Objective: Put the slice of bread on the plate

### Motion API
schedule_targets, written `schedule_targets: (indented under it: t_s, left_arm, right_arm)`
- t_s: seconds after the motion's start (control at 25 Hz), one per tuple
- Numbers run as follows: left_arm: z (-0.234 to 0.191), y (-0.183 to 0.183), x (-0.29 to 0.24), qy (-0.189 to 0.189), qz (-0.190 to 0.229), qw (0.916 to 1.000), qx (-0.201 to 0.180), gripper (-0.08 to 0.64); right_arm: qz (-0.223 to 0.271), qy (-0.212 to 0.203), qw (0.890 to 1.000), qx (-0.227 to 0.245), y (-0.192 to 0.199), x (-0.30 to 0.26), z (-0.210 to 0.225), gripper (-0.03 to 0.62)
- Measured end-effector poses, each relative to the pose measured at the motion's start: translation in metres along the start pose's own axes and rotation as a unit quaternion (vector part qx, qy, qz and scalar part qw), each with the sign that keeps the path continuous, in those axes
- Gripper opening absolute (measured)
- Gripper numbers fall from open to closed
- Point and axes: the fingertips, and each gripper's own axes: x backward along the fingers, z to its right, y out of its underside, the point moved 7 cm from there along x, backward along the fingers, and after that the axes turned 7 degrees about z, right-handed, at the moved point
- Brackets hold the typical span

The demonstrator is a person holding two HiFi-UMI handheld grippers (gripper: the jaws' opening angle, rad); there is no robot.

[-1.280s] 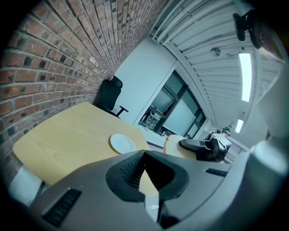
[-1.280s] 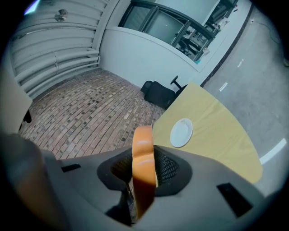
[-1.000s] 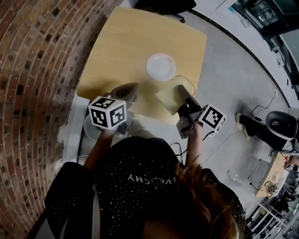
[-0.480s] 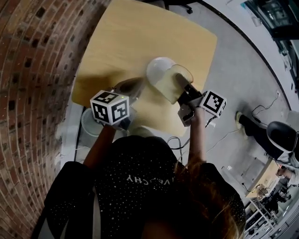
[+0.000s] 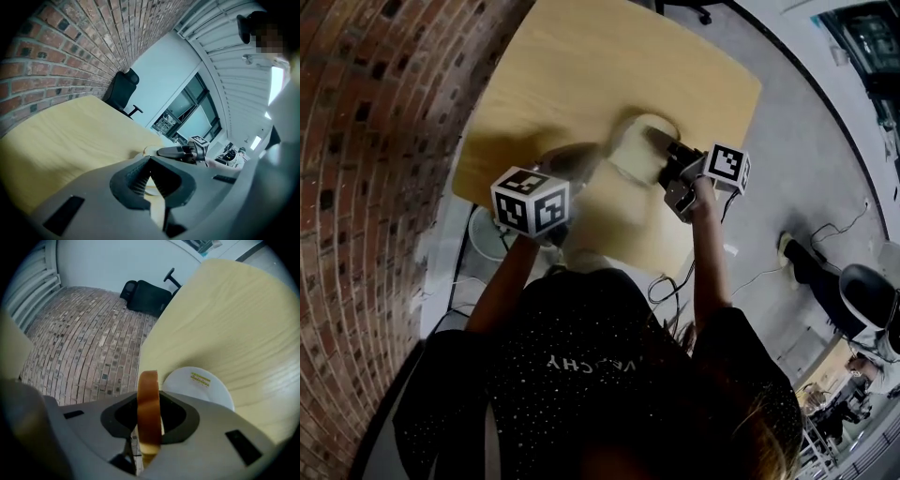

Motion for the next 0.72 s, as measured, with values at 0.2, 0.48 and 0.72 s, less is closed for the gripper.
schedule_targets:
  t_s: [0.2,0.48,0.72]
  left_arm:
    - [-0.011,0.007,0.013,-0.014,0.0,0.9997,0.022,0.009]
    - [-0.01,0.007,0.016,-0.007,-0.002,0.9996,0.026,0.009]
    - [-0.005,0.009,0.019,-0.005,0.0,0.9995,0.032,0.009]
  right_arm:
    - [-0.014,0.02,1.0,-0.011,0.001,-0.013,0.008,0.101]
    - [-0.021,0.081,0.996,0.043,0.004,-0.02,0.005,0.125]
    - [-0.023,0.115,0.988,0.099,0.01,-0.02,-0.006,0.322]
